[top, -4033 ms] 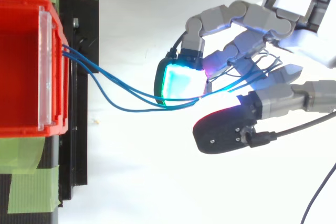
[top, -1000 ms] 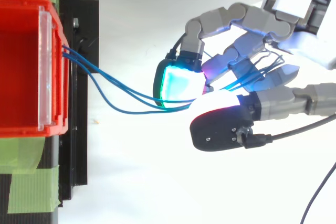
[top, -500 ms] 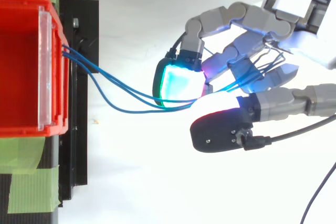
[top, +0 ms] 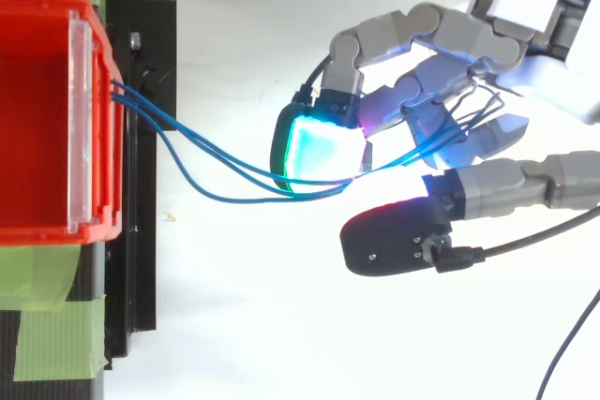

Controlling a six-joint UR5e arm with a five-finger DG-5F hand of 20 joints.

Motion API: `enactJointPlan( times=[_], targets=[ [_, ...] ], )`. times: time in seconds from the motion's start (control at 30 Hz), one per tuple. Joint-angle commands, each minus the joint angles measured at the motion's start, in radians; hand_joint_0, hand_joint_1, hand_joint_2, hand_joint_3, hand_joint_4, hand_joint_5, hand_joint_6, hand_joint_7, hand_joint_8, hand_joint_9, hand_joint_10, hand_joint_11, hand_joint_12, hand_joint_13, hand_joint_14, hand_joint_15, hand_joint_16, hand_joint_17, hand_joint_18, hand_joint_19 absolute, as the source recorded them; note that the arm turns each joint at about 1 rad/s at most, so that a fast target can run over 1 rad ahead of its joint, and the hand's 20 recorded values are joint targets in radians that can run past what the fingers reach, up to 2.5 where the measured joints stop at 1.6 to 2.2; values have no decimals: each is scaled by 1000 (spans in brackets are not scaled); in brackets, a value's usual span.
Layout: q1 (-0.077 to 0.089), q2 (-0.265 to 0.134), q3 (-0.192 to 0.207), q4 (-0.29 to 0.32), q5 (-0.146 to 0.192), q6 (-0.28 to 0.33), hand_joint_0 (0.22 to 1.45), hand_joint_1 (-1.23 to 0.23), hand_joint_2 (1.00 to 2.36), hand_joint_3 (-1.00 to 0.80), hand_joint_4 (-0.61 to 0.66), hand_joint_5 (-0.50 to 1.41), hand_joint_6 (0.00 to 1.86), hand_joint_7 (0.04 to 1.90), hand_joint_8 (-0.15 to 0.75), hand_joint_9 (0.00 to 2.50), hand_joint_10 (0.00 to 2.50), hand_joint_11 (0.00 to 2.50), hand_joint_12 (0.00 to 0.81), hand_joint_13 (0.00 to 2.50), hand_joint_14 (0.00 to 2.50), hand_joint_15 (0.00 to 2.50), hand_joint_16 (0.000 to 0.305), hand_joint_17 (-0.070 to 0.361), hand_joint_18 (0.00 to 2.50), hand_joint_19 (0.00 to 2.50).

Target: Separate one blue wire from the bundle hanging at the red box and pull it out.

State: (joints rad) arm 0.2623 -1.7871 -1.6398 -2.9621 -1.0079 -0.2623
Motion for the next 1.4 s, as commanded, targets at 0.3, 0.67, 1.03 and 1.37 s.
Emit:
enactJointPlan(
  times=[0.3, 0.67, 1.03, 1.37],
  targets=[
    [0, 0, 0, 0, -2, 0, 749, -973, 1033, -97, 136, -266, 803, 1119, 244, 581, 17, 1263, 343, 880, 1738, 1380, 52, 116, 871, 1397],
    [0, 0, 0, 0, -3, 0, 540, -825, 1004, -456, 201, -222, 772, 1121, 312, 869, 13, 1345, 364, 950, 1922, 1273, 52, 118, 958, 1502],
    [0, 0, 0, 0, -3, 0, 550, -686, 1005, -431, 220, -187, 743, 1170, 349, 969, 16, 1290, 357, 1016, 1889, 1271, 51, 114, 1003, 1500],
    [0, 0, 0, 5, 0, 0, 695, -802, 1022, -258, 222, -222, 826, 1071, 331, 955, 11, 1356, 343, 1063, 1788, 1326, 45, 102, 1010, 1459]
  ],
)
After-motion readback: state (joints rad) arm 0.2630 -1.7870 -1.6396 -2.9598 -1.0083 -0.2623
